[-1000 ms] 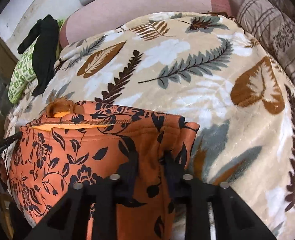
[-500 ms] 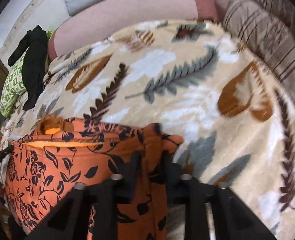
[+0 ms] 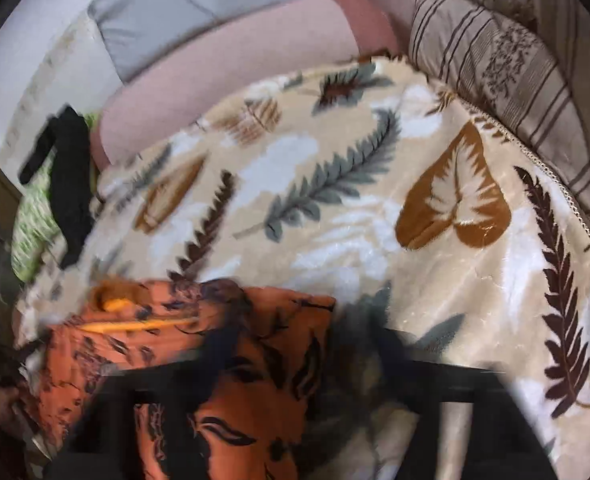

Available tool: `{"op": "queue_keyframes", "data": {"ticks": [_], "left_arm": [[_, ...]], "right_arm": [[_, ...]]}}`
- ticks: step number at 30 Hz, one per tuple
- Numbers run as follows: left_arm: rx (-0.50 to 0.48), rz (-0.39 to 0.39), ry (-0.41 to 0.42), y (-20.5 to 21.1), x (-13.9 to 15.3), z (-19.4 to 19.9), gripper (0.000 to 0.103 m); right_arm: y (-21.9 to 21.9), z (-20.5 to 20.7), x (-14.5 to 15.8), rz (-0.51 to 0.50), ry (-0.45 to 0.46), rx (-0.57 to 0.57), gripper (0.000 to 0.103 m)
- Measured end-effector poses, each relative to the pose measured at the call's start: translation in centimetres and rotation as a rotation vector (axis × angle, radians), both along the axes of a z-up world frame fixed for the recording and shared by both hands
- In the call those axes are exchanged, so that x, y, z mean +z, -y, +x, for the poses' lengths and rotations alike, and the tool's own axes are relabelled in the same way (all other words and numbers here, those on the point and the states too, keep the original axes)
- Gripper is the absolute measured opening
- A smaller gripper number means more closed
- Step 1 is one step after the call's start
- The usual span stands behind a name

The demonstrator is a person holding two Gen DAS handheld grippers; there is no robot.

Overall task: Fold small clothes
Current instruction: 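Press the folded edge of the orange blouse flat with both tools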

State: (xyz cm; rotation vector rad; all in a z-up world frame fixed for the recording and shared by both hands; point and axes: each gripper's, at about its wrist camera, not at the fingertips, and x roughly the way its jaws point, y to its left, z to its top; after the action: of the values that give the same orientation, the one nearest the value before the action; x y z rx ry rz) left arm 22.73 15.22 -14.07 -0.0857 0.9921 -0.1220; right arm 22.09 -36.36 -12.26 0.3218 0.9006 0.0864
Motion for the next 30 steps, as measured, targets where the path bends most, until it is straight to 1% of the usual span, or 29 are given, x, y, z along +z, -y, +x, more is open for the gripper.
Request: {"op": "queue_keyframes", "data": {"ticks": [2, 5, 7, 8, 9, 10, 11, 12, 14, 15, 16, 17, 18, 19, 21, 22, 23, 24, 25, 26, 27, 28, 29, 30], "left_arm": [[0.009, -0.009, -0.002, -0.1, 0.0, 0.0, 0.005], [0.002, 0.001, -0.004, 0.2, 0.1, 0.0, 0.005], [-0.006, 0.008, -0.006, 0.3, -0.1, 0.0, 0.005], [-0.006, 0.005, -0.009, 0.3, -0.1, 0.0, 0.005], [-0.004, 0.001, -0.011, 0.2, -0.2, 0.1, 0.005], [-0.004, 0.002, -0.011, 0.2, -0.1, 0.1, 0.005], [-0.002, 0.006, -0.001, 0.2, 0.0, 0.0, 0.005], [-0.003, 0.008, 0.018, 0.2, 0.3, -0.2, 0.003], [-0.008, 0.020, 0.084, 0.4, 1.5, -0.8, 0.002], [0.001, 0.032, 0.105, 0.3, 1.9, -0.9, 0.002], [0.016, 0.032, 0.118, 0.1, 2.0, -0.8, 0.002], [0.049, 0.025, 0.095, -0.5, 1.3, -0.1, 0.002], [0.071, 0.024, 0.048, -1.0, 0.3, 0.6, 0.002], [0.111, 0.016, -0.013, -1.8, -1.3, 1.5, 0.003], [0.141, -0.010, 0.008, -2.4, -1.0, 1.2, 0.005], [0.139, -0.017, 0.023, -2.4, -0.4, 0.8, 0.005], [0.130, -0.019, 0.039, -2.3, 0.2, 0.4, 0.005], [0.110, -0.008, 0.052, -2.0, 1.0, -0.2, 0.005], [0.086, -0.001, 0.065, -1.7, 1.8, -0.8, 0.005], [0.050, -0.002, 0.089, -1.1, 3.0, -2.1, 0.006], [0.027, -0.004, 0.103, -0.6, 3.9, -3.0, 0.014], [0.002, -0.006, 0.117, -0.2, 4.8, -4.1, 0.021], [-0.017, -0.002, 0.142, 0.6, 5.7, -5.5, 0.038], [-0.027, 0.007, 0.161, 1.3, 6.2, -6.7, 0.056]], "right_arm": [[-1.2, 0.3, 0.2, -0.036, -0.006, 0.034, 0.078], [-2.5, 0.8, -0.2, -0.061, -0.014, 0.072, 0.078], [-3.4, 1.1, -1.0, -0.094, -0.036, 0.098, 0.075], [-3.8, 1.3, -1.8, -0.110, -0.069, 0.104, 0.068], [-4.1, 1.7, -2.8, -0.126, -0.113, 0.117, 0.031], [-4.2, 1.9, -3.4, -0.145, -0.141, 0.121, 0.019], [-4.5, 1.8, -3.3, -0.163, -0.136, 0.132, 0.015], [-4.7, 1.6, -2.7, -0.178, -0.119, 0.136, 0.007], [-4.8, 0.9, -1.0, -0.198, -0.063, 0.129, 0.007], [-4.5, 0.6, 0.0, -0.202, -0.034, 0.116, 0.007], [-4.2, 0.8, 0.3, -0.204, -0.028, 0.107, 0.007], [-3.8, 1.1, 0.0, -0.211, -0.030, 0.087, 0.007], [-3.1, 1.9, -1.0, -0.213, -0.054, 0.065, 0.007], [-2.5, 2.8, -2.7, -0.189, -0.097, 0.059, 0.007], [-2.2, 3.4, -4.8, -0.125, -0.143, 0.071, 0.010], [-2.0, 3.3, -4.7, -0.106, -0.131, 0.051, 0.010], [-1.8, 2.8, -4.1, -0.091, -0.111, 0.034, 0.013], [-1.8, 2.5, -3.5, -0.098, -0.096, 0.028, 0.026], [-1.7, 2.1, -2.8, -0.130, -0.085, 0.014, 0.038], [-1.7, 1.5, -2.2, -0.143, -0.079, 0.000, 0.066], [-1.5, 0.7, -1.2, -0.133, -0.052, -0.013, 0.069], [-1.5, -0.4, 0.0, -0.107, -0.022, -0.014, 0.069], [-1.5, -1.0, 0.8, -0.091, -0.006, -0.014, 0.069], [-1.8, -2.4, 2.0, -0.051, 0.024, -0.005, 0.069]]}}
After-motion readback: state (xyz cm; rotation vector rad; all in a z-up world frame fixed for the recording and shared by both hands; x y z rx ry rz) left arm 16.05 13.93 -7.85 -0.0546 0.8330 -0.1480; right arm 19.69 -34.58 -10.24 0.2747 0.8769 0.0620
